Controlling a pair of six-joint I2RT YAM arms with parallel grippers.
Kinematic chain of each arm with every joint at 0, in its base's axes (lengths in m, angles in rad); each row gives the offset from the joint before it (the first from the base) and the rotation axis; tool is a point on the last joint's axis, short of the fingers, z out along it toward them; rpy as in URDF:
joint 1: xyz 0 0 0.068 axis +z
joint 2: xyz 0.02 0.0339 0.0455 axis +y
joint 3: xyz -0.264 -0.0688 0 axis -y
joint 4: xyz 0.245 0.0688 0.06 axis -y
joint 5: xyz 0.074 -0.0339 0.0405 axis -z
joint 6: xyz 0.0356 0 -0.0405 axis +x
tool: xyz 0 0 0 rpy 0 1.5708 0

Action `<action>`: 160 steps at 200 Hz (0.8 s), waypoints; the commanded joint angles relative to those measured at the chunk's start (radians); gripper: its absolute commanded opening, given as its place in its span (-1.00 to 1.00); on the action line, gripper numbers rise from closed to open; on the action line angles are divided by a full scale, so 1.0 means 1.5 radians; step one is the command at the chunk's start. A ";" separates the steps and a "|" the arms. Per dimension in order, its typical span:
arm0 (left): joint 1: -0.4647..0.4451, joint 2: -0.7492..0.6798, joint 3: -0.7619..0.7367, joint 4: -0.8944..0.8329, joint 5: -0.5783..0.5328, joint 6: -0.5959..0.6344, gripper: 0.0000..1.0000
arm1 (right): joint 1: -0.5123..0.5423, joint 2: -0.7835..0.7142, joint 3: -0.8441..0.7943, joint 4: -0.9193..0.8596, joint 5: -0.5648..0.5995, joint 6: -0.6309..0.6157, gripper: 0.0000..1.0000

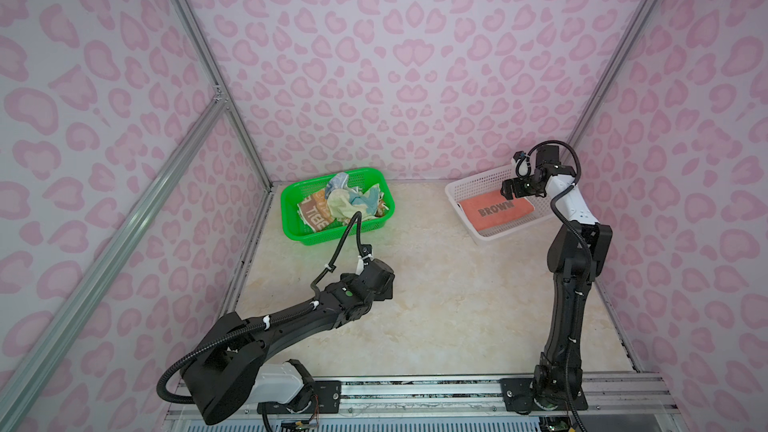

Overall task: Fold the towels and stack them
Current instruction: 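Lower the coral towel into the white basket and open the right gripper, then reach the left gripper into the green basket while the right withdraws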

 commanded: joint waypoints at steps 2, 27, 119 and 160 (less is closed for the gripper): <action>0.001 -0.012 -0.009 0.017 -0.029 -0.005 0.95 | 0.007 -0.036 -0.047 0.049 0.006 0.025 0.98; 0.001 -0.014 -0.009 0.020 -0.037 -0.005 0.96 | 0.022 -0.088 -0.107 0.070 -0.002 0.031 0.98; 0.015 0.014 0.011 0.039 -0.031 -0.015 0.96 | 0.191 -0.315 -0.388 0.204 0.048 0.035 0.99; 0.045 -0.011 0.011 0.044 -0.023 -0.007 0.96 | 0.323 -0.392 -0.500 0.252 0.070 0.032 0.98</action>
